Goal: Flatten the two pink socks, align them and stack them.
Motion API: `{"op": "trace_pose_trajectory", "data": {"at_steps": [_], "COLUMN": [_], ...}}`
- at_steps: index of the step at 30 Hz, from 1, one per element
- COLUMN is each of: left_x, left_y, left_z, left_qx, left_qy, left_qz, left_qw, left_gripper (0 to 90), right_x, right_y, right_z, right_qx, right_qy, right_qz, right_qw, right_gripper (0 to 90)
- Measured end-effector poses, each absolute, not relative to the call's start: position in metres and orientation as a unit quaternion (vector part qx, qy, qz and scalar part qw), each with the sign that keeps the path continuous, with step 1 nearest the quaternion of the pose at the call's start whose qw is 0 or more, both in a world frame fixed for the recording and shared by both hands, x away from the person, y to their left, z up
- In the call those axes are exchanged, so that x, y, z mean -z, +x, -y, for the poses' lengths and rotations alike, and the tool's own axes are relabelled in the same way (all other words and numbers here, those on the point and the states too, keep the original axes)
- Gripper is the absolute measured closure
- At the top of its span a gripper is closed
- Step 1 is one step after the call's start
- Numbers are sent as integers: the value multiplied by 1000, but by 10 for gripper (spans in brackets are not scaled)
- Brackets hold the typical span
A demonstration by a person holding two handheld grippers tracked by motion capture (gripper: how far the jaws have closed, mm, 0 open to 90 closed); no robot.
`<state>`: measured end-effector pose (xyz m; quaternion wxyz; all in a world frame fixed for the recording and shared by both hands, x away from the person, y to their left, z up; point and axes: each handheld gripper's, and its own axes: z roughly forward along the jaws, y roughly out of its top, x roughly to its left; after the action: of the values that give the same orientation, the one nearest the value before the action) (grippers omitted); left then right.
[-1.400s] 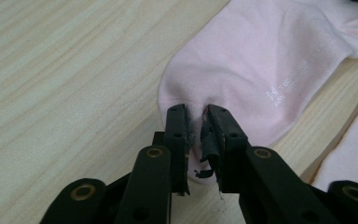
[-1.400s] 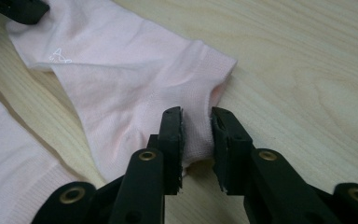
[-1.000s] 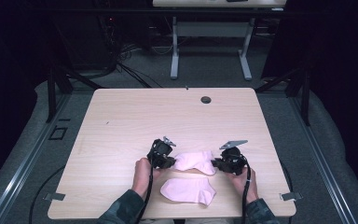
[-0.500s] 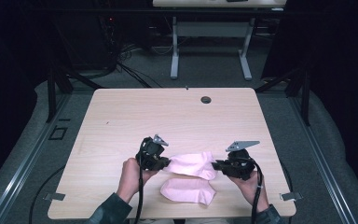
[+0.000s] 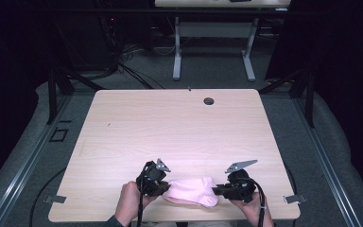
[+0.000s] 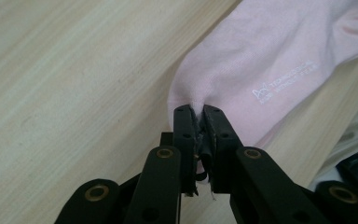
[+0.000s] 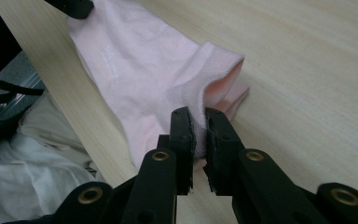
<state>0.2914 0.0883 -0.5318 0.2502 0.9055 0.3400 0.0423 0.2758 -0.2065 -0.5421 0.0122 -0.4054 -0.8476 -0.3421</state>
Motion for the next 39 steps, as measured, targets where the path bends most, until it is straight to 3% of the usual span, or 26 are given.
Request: {"op": "trace_pose_trajectory", "data": {"at_steps": [4,6,7,11,16,23,31,39], "left_x": [537,539,540,534,523,514,524,551], "left_y": [289,289,289,287,286,287,289,292], "left_z": [-87,-87,-88,-97,-112,-143,-190,-228], "left_qx": [-56,-63,-64,-83,-114,-156,-179,-197], "left_qy": [905,906,903,889,873,847,812,781], "left_qz": [-340,-342,-345,-361,-375,-406,-460,-510], "left_qw": [249,243,248,268,290,307,311,301], "left_gripper": [766,652,558,331,149,19,0,0], "right_x": [554,556,556,552,544,531,530,539], "right_y": [276,275,274,271,270,271,275,284], "right_z": [203,202,202,211,223,242,261,287], "right_qx": [319,322,318,338,359,379,365,356], "right_qy": [-404,-403,-404,-408,-417,-423,-442,-474], "right_qz": [857,857,858,848,834,817,808,789], "right_qw": [-2,-1,-6,-17,-48,-96,-134,-160], "right_gripper": [795,764,719,563,348,149,11,0]}}
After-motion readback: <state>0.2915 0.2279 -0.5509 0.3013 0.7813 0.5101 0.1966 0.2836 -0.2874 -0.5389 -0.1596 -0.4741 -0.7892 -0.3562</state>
